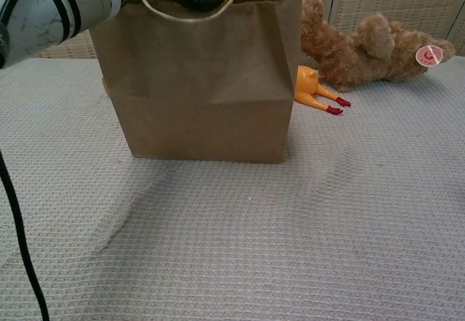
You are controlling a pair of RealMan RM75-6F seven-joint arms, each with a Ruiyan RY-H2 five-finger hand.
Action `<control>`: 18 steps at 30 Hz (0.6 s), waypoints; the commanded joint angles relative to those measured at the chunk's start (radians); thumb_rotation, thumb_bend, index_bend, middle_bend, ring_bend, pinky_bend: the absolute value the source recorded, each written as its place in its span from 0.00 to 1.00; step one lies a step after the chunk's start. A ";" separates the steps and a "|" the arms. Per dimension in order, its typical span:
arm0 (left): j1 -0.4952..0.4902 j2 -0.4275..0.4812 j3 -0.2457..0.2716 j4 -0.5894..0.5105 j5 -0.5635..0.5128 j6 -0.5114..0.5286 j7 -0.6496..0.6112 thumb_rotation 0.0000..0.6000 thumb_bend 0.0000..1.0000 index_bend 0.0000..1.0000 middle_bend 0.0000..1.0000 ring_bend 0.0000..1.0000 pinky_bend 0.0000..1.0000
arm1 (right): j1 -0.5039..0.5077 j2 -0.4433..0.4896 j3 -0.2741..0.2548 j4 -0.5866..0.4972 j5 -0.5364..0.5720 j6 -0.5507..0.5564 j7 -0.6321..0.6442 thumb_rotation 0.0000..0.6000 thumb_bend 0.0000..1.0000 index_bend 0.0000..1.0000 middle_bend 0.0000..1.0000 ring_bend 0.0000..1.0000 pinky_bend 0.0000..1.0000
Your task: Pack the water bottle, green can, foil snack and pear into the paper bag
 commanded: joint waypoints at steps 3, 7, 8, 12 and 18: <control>0.008 0.018 -0.003 -0.028 0.009 0.007 -0.016 1.00 0.42 0.06 0.04 0.00 0.16 | -0.001 -0.002 0.000 0.001 -0.002 0.004 -0.002 1.00 0.02 0.00 0.00 0.00 0.00; 0.022 0.037 -0.002 -0.059 0.023 0.019 -0.028 1.00 0.42 0.05 0.04 0.00 0.16 | -0.003 -0.005 0.000 0.002 -0.002 0.010 -0.010 1.00 0.02 0.00 0.00 0.00 0.00; 0.025 0.041 -0.002 -0.067 0.024 0.022 -0.032 1.00 0.42 0.05 0.04 0.00 0.16 | -0.004 -0.006 0.000 0.002 -0.003 0.011 -0.012 1.00 0.02 0.00 0.00 0.00 0.00; 0.053 0.070 -0.007 -0.123 0.042 0.047 -0.058 1.00 0.42 0.05 0.03 0.00 0.16 | -0.007 -0.010 0.001 0.003 -0.002 0.020 -0.018 1.00 0.02 0.00 0.00 0.00 0.00; 0.142 0.158 0.000 -0.216 0.117 0.105 -0.129 1.00 0.42 0.07 0.04 0.00 0.17 | -0.014 -0.015 0.000 0.008 -0.007 0.032 -0.023 1.00 0.02 0.00 0.00 0.00 0.00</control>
